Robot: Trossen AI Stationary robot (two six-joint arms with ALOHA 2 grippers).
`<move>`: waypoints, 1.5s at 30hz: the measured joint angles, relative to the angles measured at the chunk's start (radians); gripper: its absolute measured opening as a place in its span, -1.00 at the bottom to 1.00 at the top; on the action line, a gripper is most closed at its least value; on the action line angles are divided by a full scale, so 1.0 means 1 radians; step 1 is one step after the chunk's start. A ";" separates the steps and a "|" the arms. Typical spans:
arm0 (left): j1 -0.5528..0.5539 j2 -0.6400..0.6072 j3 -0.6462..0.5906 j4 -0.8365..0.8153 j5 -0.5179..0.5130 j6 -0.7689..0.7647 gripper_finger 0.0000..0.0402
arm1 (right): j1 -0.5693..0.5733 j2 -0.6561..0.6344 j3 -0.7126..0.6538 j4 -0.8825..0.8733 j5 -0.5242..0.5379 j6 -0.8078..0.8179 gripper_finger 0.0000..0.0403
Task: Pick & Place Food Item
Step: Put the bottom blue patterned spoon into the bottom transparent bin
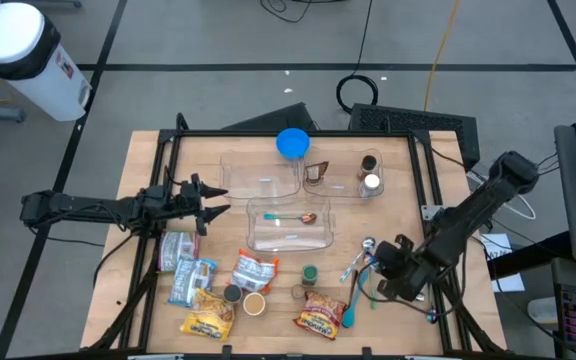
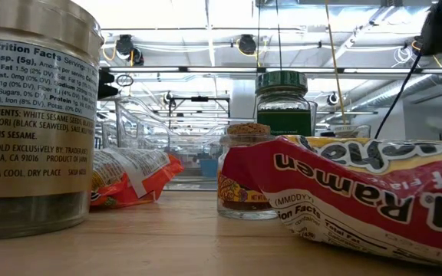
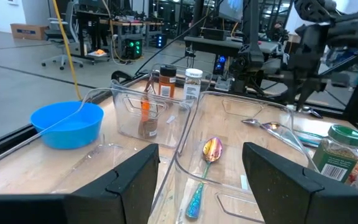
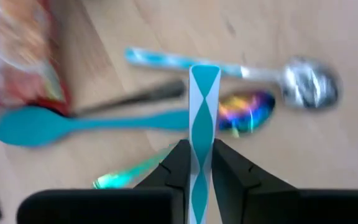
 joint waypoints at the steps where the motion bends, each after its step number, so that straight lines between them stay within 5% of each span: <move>1: 0.000 0.000 0.000 0.000 0.000 0.000 0.20 | 0.000 -0.013 0.000 0.015 0.027 -0.018 -0.83; 6: 0.000 0.000 0.000 0.000 0.000 0.000 0.20 | -0.003 -0.062 0.000 0.161 0.200 -0.218 -0.86; 11: 0.000 0.000 0.000 0.000 0.000 0.000 0.20 | -0.048 -0.077 0.000 0.443 0.353 -0.597 -0.85; 14: 0.000 0.000 0.000 0.000 0.000 0.000 0.20 | -0.110 -0.077 0.000 0.635 0.360 -0.847 -0.84; 21: 0.000 0.000 0.000 0.000 0.000 0.000 0.20 | -0.332 -0.077 -0.024 1.025 0.132 -1.231 -0.86; 33: 0.000 0.000 0.000 0.000 0.000 0.000 0.20 | -0.735 0.114 -0.034 1.348 -0.382 -1.415 -0.84; 45: 0.000 0.000 0.000 0.000 0.000 0.000 0.20 | -0.863 0.385 -0.035 1.412 -0.426 -1.551 -0.82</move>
